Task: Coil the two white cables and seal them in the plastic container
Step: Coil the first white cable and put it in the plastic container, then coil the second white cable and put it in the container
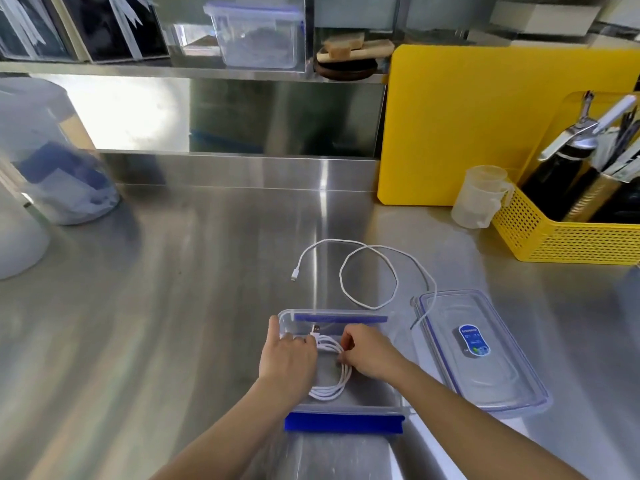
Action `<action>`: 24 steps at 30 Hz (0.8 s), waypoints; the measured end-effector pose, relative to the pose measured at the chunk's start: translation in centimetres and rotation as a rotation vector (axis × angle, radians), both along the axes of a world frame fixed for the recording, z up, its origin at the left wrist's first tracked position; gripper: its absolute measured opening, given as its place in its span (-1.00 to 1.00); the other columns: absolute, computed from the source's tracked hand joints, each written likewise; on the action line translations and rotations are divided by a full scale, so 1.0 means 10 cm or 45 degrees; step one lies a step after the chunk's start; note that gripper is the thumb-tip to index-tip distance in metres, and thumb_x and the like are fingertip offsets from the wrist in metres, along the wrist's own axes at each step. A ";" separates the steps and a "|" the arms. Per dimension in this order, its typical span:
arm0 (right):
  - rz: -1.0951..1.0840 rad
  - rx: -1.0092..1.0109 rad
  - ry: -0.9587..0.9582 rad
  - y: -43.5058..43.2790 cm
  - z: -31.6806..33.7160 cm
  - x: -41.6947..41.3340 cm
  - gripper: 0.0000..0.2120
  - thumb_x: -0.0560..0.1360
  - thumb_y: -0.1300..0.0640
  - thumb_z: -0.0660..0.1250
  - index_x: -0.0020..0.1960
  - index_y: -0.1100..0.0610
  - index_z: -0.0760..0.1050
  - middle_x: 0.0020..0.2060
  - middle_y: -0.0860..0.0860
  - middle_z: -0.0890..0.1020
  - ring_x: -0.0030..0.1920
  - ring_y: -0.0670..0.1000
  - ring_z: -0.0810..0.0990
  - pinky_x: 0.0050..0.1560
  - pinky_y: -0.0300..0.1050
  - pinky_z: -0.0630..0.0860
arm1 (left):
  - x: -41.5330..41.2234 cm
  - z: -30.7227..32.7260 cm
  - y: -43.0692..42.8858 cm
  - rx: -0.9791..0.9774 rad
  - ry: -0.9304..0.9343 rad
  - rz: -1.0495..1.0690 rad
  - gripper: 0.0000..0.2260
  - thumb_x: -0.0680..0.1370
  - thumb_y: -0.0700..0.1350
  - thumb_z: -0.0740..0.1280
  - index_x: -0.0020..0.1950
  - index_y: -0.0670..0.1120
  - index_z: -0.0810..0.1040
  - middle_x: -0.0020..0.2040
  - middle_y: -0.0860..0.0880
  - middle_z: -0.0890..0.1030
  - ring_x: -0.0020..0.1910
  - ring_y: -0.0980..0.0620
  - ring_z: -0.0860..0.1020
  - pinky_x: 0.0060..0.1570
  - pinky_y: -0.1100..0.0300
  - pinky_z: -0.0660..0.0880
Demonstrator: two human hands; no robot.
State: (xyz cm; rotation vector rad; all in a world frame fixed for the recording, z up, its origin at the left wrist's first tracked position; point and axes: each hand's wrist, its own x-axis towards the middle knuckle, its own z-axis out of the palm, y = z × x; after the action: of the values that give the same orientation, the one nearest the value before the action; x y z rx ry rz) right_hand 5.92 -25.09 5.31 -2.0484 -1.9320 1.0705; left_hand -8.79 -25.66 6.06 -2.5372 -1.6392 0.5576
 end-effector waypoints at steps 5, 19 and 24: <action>0.300 -0.076 -0.220 0.09 0.13 0.07 -0.82 0.47 0.07 0.30 0.01 0.15 0.46 0.01 0.14 0.60 -0.02 0.13 0.56 0.00 -0.01 0.48 | -0.04 0.15 0.10 -0.190 0.067 -0.094 -0.69 0.57 0.02 0.17 0.25 -0.11 0.43 0.15 -0.07 0.62 0.18 -0.09 0.53 0.42 -0.14 -0.12; 0.170 0.502 -0.199 0.76 0.61 0.43 -0.57 0.51 0.07 0.27 0.35 0.10 0.32 0.34 0.08 0.44 0.32 0.10 0.39 0.30 0.01 0.30 | 0.27 0.50 1.13 0.009 -0.736 -0.349 -0.52 0.54 -0.01 0.25 0.44 -0.10 0.30 0.43 -0.10 0.40 0.41 -0.09 0.35 0.36 0.04 0.27; 0.337 0.313 -0.429 0.83 0.14 0.74 -0.29 0.48 -0.12 0.25 0.49 -0.01 -0.03 0.52 -0.02 0.07 0.50 -0.01 0.01 0.44 0.04 0.04 | 0.36 0.03 1.36 -0.370 -0.427 -0.445 -0.32 0.56 0.06 0.23 0.56 -0.05 -0.06 0.58 -0.05 -0.11 0.55 -0.04 -0.11 0.50 0.05 -0.09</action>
State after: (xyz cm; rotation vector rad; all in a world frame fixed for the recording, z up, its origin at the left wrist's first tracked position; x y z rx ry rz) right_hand 13.32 -16.84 6.71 -1.9751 -2.4110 0.5092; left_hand -5.14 -12.05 6.39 -3.1832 -1.2103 0.3737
